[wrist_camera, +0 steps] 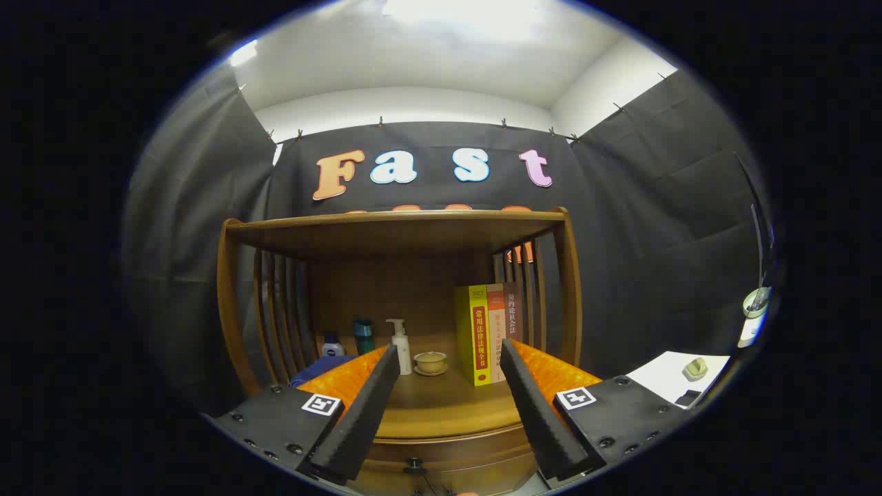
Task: Pull open the drawer, take out the items inside it, and place them on the countertop above the cabinet.
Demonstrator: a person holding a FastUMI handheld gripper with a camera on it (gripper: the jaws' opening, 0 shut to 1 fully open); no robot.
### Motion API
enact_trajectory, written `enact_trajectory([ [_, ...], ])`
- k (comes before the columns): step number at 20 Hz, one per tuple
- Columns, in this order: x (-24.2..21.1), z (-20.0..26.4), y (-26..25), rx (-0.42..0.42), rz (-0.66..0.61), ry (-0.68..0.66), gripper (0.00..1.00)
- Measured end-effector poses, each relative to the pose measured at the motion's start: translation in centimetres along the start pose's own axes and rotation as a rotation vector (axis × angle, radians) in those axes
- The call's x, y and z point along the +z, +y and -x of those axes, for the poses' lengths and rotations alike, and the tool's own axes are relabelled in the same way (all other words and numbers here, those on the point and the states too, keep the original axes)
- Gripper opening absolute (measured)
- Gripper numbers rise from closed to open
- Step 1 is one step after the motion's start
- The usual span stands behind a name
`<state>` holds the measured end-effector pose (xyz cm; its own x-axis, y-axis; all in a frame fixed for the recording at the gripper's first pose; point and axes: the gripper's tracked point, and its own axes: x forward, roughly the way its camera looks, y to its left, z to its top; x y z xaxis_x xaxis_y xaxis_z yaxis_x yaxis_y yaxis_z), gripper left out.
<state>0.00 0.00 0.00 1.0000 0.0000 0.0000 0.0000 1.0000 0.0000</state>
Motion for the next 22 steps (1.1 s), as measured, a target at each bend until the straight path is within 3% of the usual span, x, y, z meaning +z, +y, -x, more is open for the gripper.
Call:
enact_trajectory([
  [14, 0.4, -0.2, 2.2, 0.017, 0.072, -0.020, 0.98],
  [22, -3.7, -0.4, 4.3, 0.047, 0.072, 0.016, 0.98],
])
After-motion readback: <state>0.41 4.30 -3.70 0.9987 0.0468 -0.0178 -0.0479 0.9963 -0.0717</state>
